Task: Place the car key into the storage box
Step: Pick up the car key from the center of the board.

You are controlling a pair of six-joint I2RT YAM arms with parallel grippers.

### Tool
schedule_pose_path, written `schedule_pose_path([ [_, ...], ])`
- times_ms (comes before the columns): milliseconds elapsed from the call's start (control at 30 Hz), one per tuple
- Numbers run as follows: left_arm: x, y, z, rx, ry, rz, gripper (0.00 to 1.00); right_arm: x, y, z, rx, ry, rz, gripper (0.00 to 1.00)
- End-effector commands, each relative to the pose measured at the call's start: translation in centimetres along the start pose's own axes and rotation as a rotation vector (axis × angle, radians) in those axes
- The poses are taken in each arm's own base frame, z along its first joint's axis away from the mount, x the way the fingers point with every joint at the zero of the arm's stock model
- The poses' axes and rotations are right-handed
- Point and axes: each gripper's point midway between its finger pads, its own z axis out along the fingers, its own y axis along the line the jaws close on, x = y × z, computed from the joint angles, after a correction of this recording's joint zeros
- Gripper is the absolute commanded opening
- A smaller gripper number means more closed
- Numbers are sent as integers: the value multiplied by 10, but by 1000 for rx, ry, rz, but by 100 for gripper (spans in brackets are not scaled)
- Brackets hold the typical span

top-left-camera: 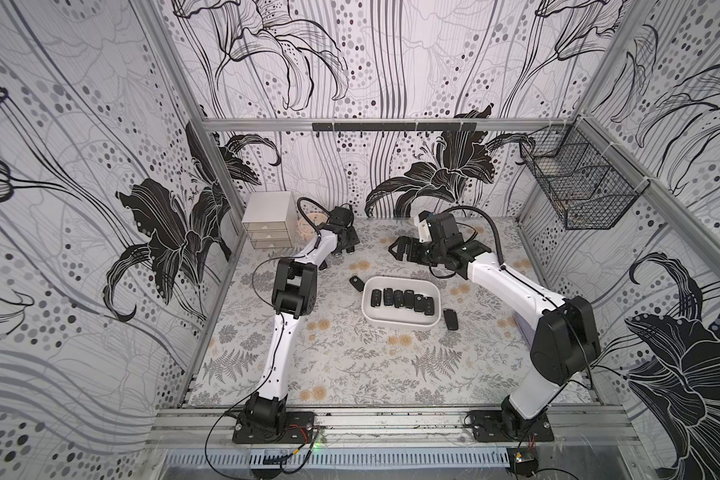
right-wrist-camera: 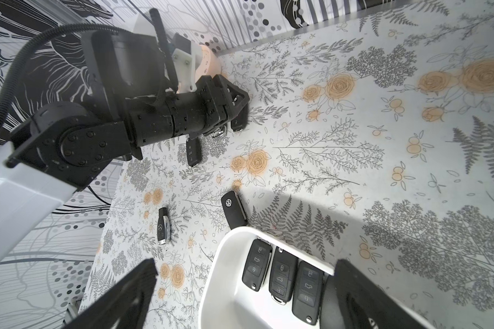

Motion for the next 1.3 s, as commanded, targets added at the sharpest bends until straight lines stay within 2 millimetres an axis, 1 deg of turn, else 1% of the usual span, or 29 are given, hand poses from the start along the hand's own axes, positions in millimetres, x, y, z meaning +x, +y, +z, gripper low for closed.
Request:
schedule_pose_path([
  [0, 0, 3, 8, -27, -14, 43, 55, 0, 1, 0, 7, 14, 7, 100],
  [200, 17, 4, 12, -66, 34, 98, 51, 3, -1, 5, -3, 42, 31, 100],
  [333, 25, 10, 13, -86, 66, 108, 51, 6, -4, 7, -5, 54, 55, 100],
  [400, 25, 8, 11, -85, 67, 120, 50, 6, -4, 7, -9, 57, 62, 100],
  [467, 28, 6, 9, -80, 80, 132, 45, 7, -5, 8, -10, 61, 69, 100],
  [500, 29, 7, 7, -81, 87, 130, 45, 7, -4, 8, -13, 62, 72, 100],
  [567, 34, 8, 5, -86, 111, 124, 45, 6, -3, 9, -18, 64, 77, 100],
  [633, 39, 9, 1, -83, 130, 120, 42, 6, -2, 9, -23, 65, 81, 100],
  [700, 43, 12, -2, -87, 141, 116, 42, 6, -1, 10, -28, 65, 86, 100],
  [900, 57, 18, -22, -87, 179, 103, 42, 7, 0, 12, -42, 73, 107, 100],
  [1000, 71, 26, -34, -89, 205, 88, 42, 7, 2, 13, -54, 73, 121, 100],
  [1133, 89, 36, -58, -87, 225, 69, 42, 8, 4, 12, -62, 76, 125, 100],
  [1267, 112, 49, -80, -109, 258, 77, 42, 10, 8, 8, -80, 73, 113, 100],
])
